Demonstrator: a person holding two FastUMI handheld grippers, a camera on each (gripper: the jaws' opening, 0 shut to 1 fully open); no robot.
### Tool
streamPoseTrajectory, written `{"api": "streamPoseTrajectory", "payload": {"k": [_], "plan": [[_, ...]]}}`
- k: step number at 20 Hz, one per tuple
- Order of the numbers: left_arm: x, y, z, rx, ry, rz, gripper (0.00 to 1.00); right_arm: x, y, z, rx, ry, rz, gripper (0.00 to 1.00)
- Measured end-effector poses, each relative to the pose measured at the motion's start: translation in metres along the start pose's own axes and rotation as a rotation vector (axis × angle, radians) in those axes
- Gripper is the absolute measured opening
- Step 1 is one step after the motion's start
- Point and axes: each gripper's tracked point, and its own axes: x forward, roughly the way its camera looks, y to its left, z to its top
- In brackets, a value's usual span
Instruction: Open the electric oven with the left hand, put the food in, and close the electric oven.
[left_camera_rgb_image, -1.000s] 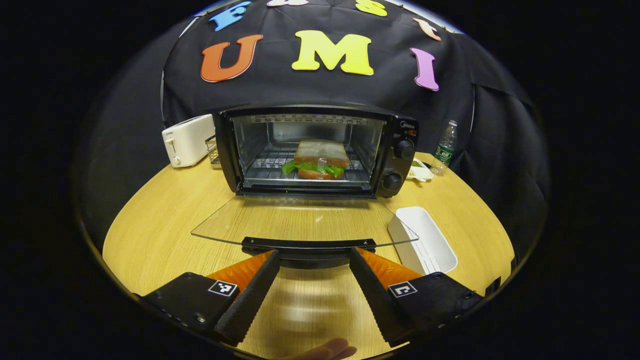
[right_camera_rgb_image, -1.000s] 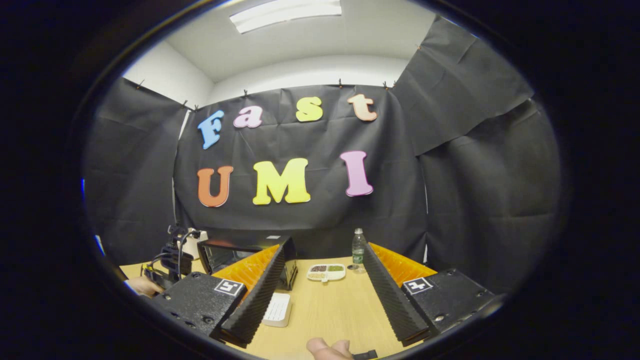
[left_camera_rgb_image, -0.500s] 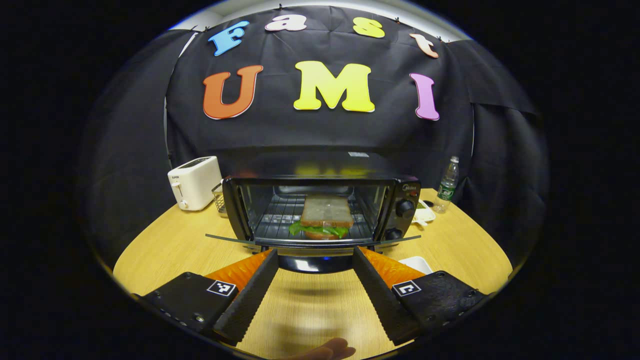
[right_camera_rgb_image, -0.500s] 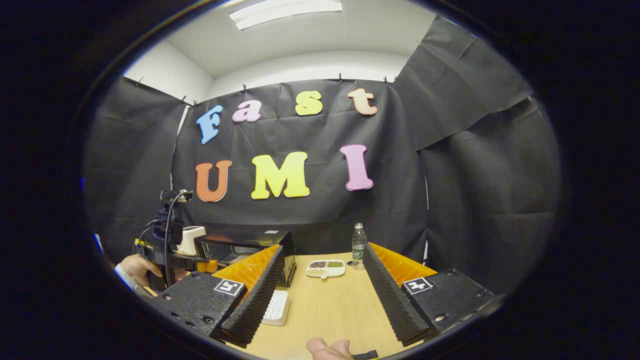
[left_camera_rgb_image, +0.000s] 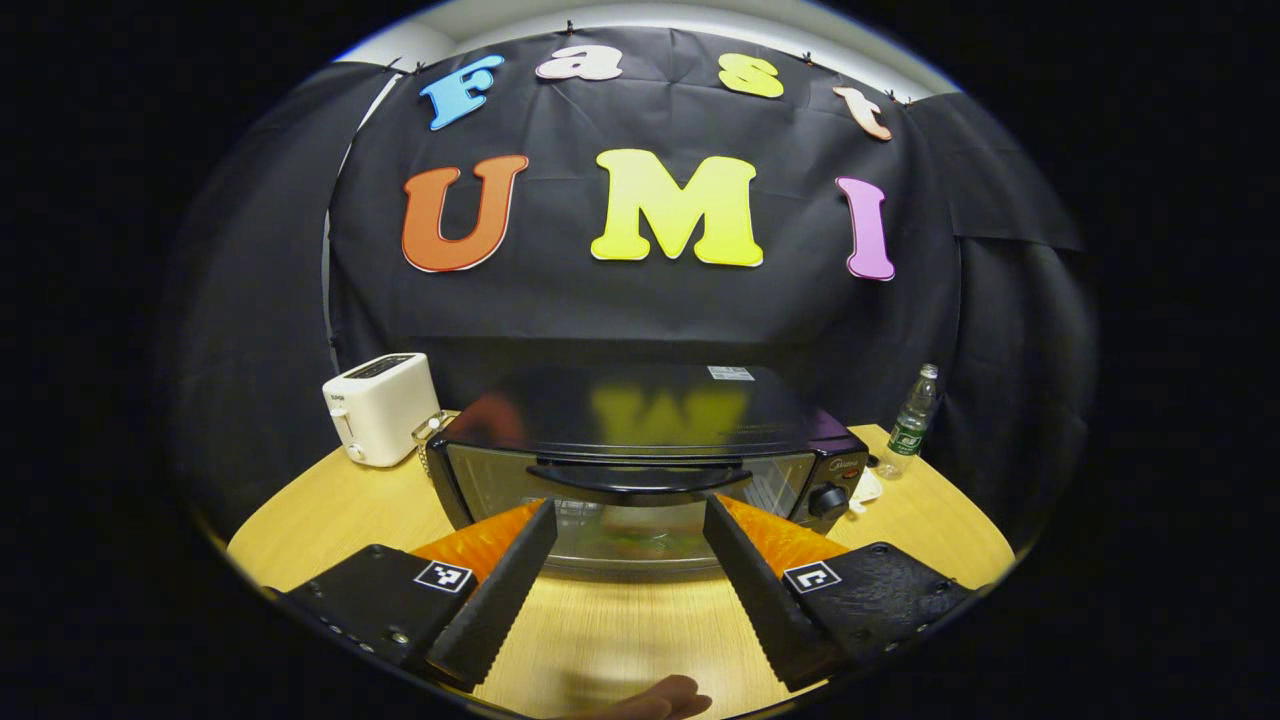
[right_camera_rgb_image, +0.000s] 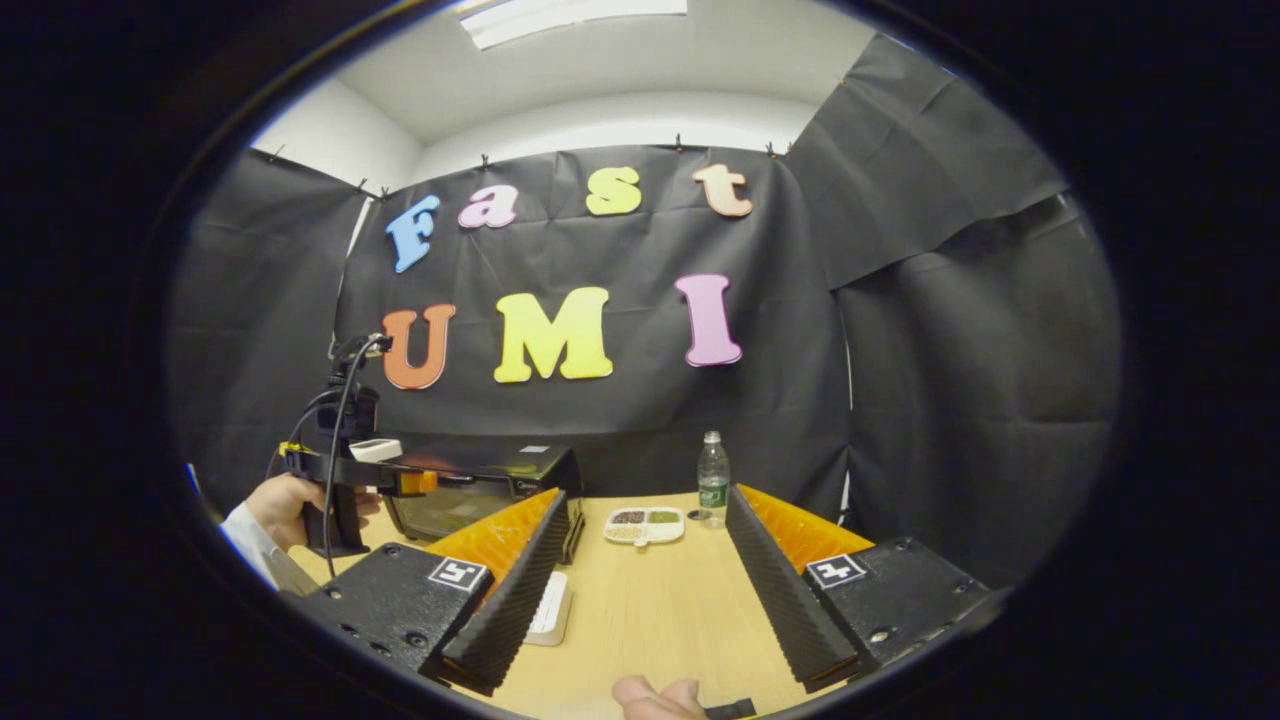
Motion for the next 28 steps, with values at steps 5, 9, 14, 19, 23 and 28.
{"api": "streamPoseTrajectory", "payload": {"k": [5,9,14,19,23,28], "plan": [[-0.053,0.01,0.028,0.002,-0.087,0.021,0.97,-0.019,0.008,0.017,-0.004,-0.031,0.008,0.96],[-0.109,0.008,0.05,-0.005,-0.148,0.008,0.96,-0.039,0.012,0.031,0.019,-0.048,0.025,0.96],[-0.186,0.004,0.083,0.029,-0.241,0.007,0.96,-0.066,0.013,0.057,0.03,-0.098,0.018,0.96],[-0.262,-0.002,0.085,0.039,-0.301,0.003,0.96,-0.094,0.027,0.077,0.013,-0.138,0.024,0.96],[-0.298,0.001,0.065,0.033,-0.314,0.03,0.96,-0.114,0.052,0.088,0.013,-0.163,0.075,1.0],[-0.324,-0.004,0.043,-0.002,-0.33,0.014,0.96,-0.118,0.072,0.077,-0.019,-0.145,0.119,0.96]]}}
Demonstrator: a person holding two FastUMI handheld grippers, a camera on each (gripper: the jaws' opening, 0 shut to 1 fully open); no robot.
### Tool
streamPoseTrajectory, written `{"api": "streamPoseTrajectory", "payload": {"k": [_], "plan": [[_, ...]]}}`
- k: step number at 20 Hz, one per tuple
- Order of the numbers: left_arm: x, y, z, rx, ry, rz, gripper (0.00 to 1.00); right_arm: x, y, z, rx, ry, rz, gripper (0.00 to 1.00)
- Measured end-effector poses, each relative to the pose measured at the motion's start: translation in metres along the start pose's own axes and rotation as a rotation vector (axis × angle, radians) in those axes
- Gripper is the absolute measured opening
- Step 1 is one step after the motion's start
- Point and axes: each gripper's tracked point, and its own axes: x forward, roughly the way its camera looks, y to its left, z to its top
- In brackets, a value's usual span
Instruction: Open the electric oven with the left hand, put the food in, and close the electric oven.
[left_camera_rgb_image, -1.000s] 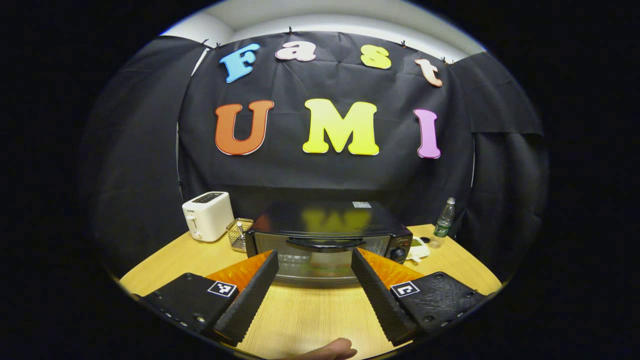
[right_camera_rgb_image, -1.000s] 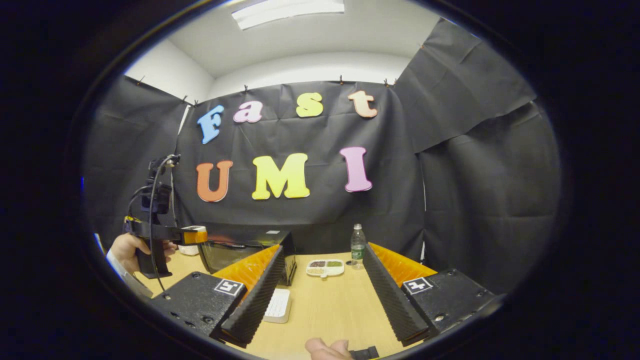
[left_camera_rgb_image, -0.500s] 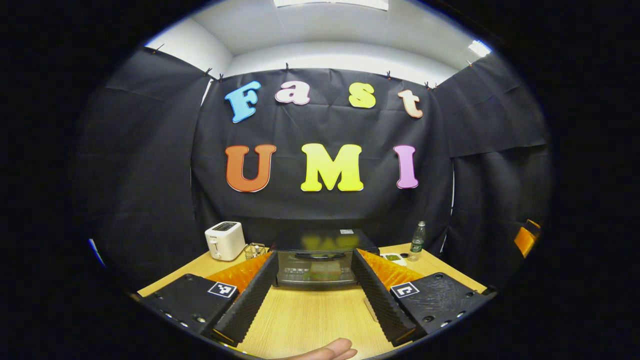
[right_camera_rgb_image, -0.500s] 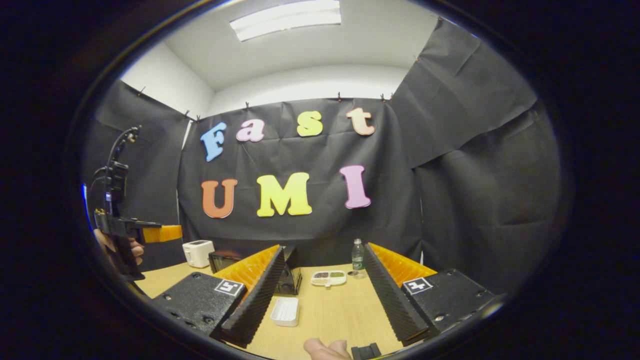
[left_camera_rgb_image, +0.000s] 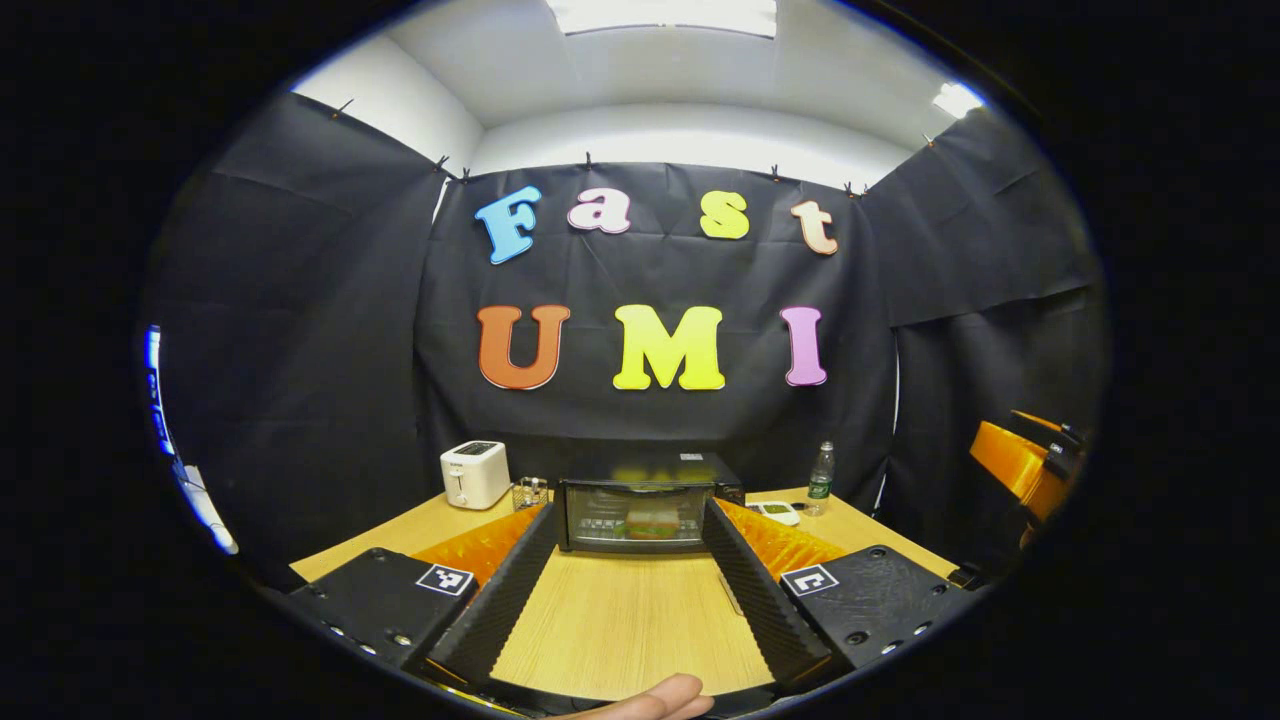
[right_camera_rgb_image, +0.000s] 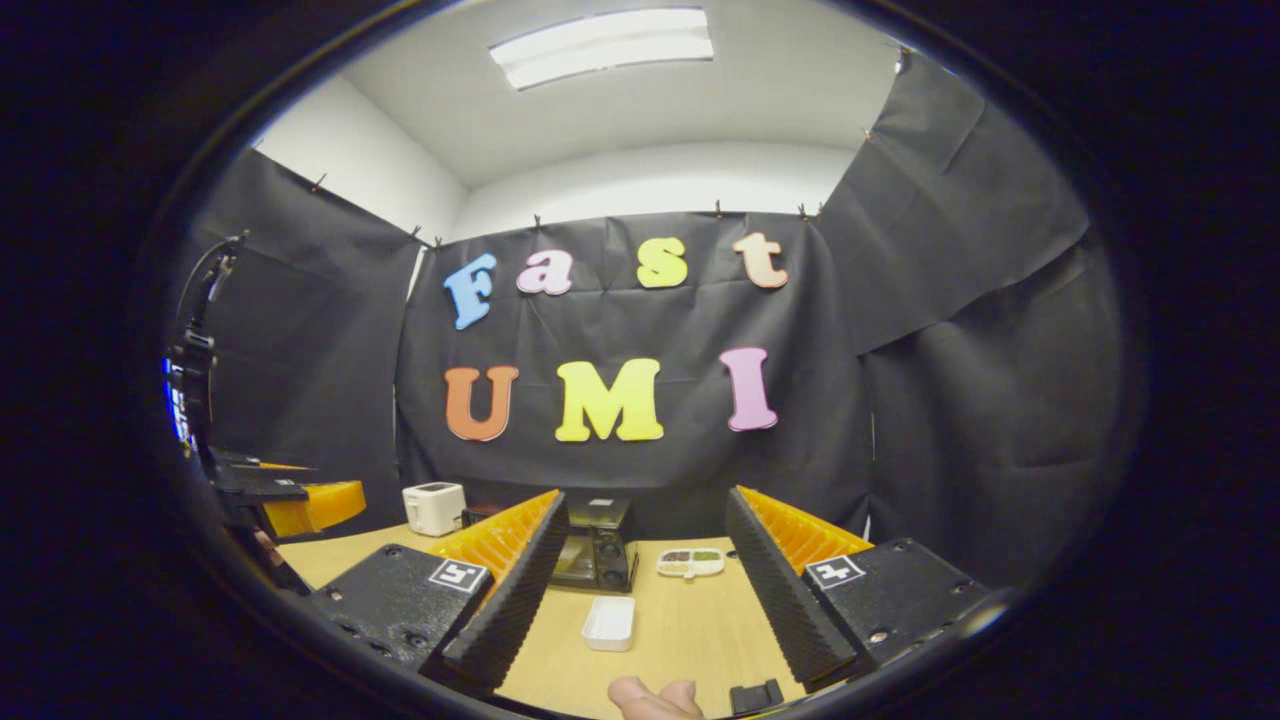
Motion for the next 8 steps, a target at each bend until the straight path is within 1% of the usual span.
{"api": "streamPoseTrajectory", "payload": {"k": [1,2,4,6,7,8], "plan": [[-0.001,-0.001,0.001,-0.001,-0.004,-0.005,0.96,0.001,0.003,-0.004,-0.006,0.012,0.008,1.0],[-0.003,0.0,0.0,0.002,-0.001,-0.002,0.96,0.001,0.006,-0.006,-0.008,0.02,0.017,0.96],[-0.005,0.002,0.0,0.013,0.002,0.002,0.96,0.0,0.006,-0.005,-0.002,0.019,0.021,0.96],[-0.006,0.0,-0.002,0.019,0.005,-0.001,0.96,-0.002,0.0,-0.003,-0.004,0.012,0.007,0.96],[-0.007,-0.001,-0.002,0.021,0.004,-0.003,0.96,-0.002,-0.003,-0.001,-0.005,0.006,0.001,0.96],[-0.006,-0.002,-0.003,0.023,0.005,-0.009,0.96,-0.003,-0.004,-0.001,-0.006,0.001,-0.004,1.0]]}}
